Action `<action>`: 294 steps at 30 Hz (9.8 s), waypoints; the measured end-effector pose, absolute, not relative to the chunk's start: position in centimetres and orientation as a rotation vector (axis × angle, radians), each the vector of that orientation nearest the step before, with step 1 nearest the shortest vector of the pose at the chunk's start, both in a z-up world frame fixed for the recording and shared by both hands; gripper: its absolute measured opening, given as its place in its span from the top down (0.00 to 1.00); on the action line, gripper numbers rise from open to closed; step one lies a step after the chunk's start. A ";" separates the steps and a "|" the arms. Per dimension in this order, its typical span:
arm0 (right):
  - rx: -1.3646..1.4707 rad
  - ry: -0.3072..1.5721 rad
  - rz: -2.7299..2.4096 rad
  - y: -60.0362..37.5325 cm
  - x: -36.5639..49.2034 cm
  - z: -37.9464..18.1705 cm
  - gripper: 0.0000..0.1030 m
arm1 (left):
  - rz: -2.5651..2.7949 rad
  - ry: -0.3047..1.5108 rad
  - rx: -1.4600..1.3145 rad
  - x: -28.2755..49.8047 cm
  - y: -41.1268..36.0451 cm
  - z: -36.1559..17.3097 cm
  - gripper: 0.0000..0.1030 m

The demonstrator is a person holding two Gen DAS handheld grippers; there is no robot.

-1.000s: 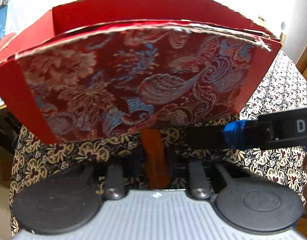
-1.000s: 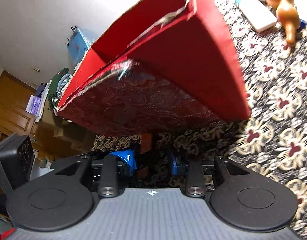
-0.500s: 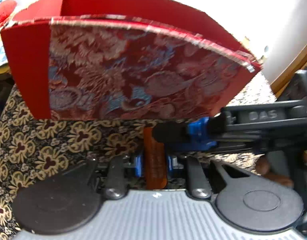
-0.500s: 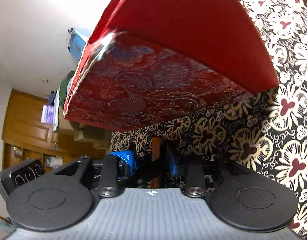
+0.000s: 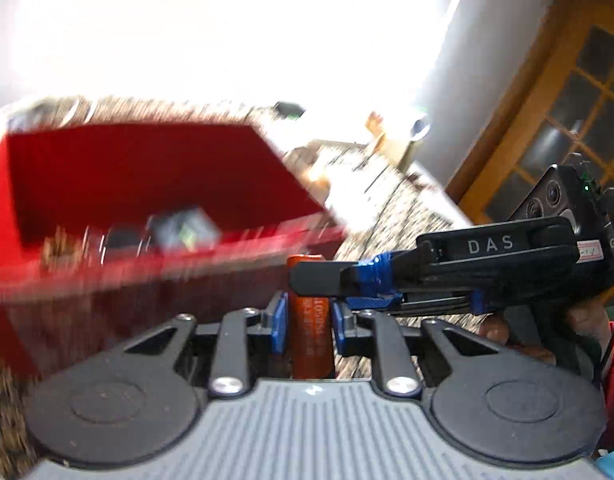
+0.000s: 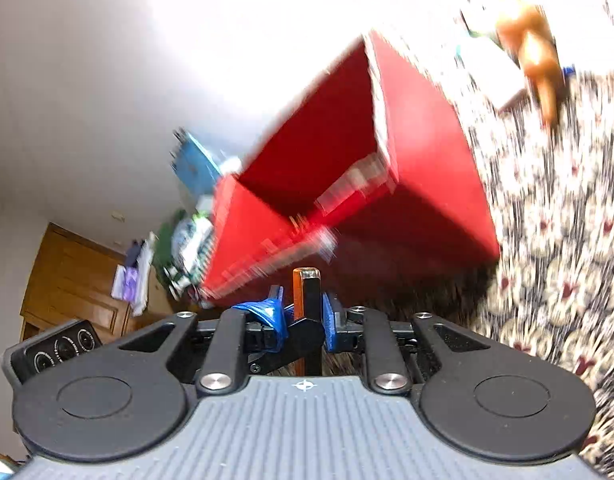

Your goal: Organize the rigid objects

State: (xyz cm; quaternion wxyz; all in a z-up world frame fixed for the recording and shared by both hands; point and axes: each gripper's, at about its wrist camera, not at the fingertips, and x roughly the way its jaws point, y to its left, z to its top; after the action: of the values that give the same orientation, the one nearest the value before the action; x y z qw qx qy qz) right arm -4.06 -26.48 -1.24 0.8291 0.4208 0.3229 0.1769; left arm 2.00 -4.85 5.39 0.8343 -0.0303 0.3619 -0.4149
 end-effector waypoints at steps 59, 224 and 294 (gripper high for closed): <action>0.599 0.901 0.306 -16.3 19.9 -3.0 0.90 | -0.326 0.906 0.259 20.3 -2.6 0.4 0.48; 0.285 0.726 -0.087 -18.9 1.0 5.2 0.75 | -0.186 0.865 0.318 8.8 -6.4 6.9 0.00; 0.205 0.714 -0.018 -18.4 10.0 2.8 0.75 | -0.210 0.917 0.232 15.4 -5.6 3.1 0.00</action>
State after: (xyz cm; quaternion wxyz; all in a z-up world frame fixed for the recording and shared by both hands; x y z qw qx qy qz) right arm 9.97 -18.41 2.84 0.9317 0.1001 0.3491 -0.0090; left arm 15.37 -5.63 3.15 0.8850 0.1114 0.4407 -0.1008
